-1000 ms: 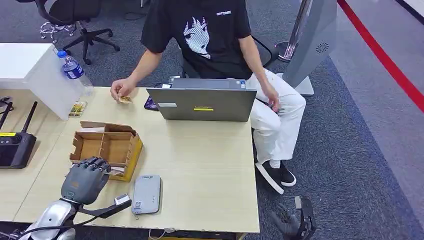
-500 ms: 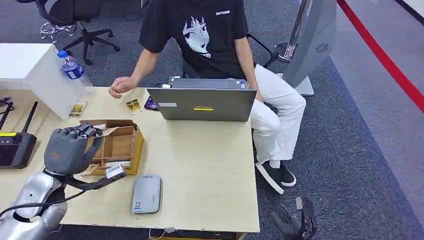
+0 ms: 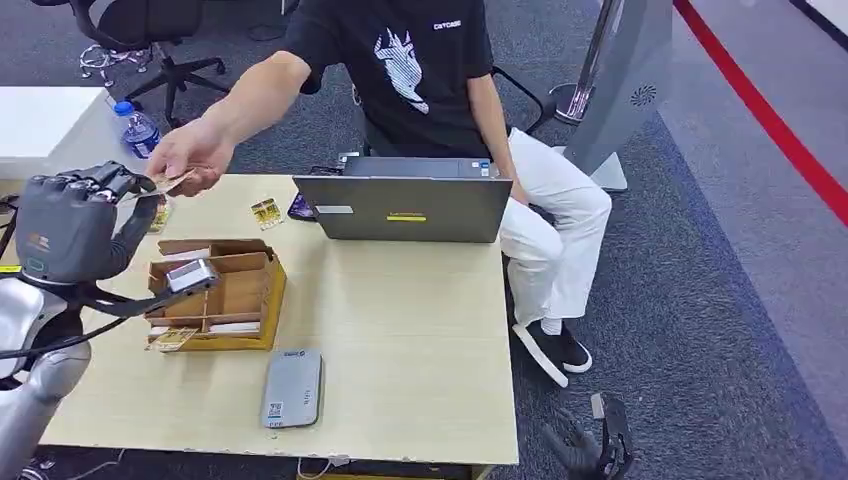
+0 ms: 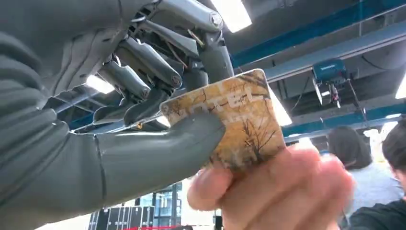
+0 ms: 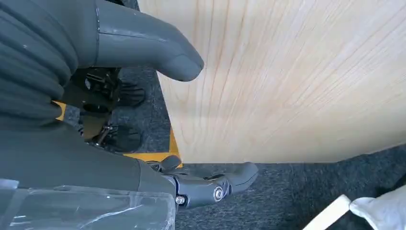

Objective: Pass the card to the sensor for recognition and then transmit it.

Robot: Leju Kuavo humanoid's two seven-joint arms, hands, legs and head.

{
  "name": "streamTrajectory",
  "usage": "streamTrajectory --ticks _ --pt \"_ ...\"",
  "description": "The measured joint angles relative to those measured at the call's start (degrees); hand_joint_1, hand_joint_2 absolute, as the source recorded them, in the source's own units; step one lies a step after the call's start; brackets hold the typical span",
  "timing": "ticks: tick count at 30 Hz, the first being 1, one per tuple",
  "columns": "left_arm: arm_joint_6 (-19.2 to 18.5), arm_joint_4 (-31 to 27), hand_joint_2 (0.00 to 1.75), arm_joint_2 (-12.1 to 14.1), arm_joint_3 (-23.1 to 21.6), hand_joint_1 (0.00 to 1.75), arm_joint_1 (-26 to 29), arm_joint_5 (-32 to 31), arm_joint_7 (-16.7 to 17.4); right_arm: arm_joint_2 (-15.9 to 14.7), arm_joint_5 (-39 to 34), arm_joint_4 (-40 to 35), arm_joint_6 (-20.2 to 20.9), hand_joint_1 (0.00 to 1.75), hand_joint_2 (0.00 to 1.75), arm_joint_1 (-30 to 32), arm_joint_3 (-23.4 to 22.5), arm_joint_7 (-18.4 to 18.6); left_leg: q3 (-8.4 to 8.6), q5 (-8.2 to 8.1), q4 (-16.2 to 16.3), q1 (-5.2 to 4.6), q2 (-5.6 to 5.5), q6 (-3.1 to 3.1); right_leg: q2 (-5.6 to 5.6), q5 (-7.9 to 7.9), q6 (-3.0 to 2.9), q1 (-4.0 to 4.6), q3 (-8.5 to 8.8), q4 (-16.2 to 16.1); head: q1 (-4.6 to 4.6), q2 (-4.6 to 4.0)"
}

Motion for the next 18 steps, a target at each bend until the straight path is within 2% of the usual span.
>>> streamTrajectory --ticks 1,7,13,18 --pt "0.2 0.0 1.75 0.1 0.3 0.03 0.3 0.1 0.0 0.0 0.0 0.1 0.0 0.00 1.75 0.0 0.0 0.0 0.00 0.00 0.0 0.00 0.00 0.00 0.00 0.00 0.00 0.00 0.00 0.0 0.00 0.00" --pt "2.1 0.1 1.75 0.3 0.9 0.00 2.9 -0.9 0.0 0.0 0.0 0.3 0.0 0.00 1.75 -0.1 0.0 0.0 -0.02 0.00 0.0 -0.01 -0.01 0.00 -0.01 0.00 0.00 -0.01 -0.01 0.0 0.00 0.00" --pt "9.9 0.0 1.75 -0.5 2.9 0.00 7.6 -1.8 -0.1 0.0 0.0 0.3 0.0 0.00 1.75 0.1 0.0 -0.1 -0.02 -0.01 0.0 -0.01 0.02 0.00 0.02 -0.01 0.01 -0.01 -0.04 0.0 0.02 0.00" --pt "10.8 0.0 1.75 -1.2 3.9 0.00 9.5 -2.3 -0.1 0.0 -0.1 0.3 -0.1 0.00 1.75 0.2 0.0 -0.4 -0.02 0.00 0.0 -0.01 0.00 0.00 0.00 0.00 0.01 -0.01 -0.03 0.0 0.02 0.00"
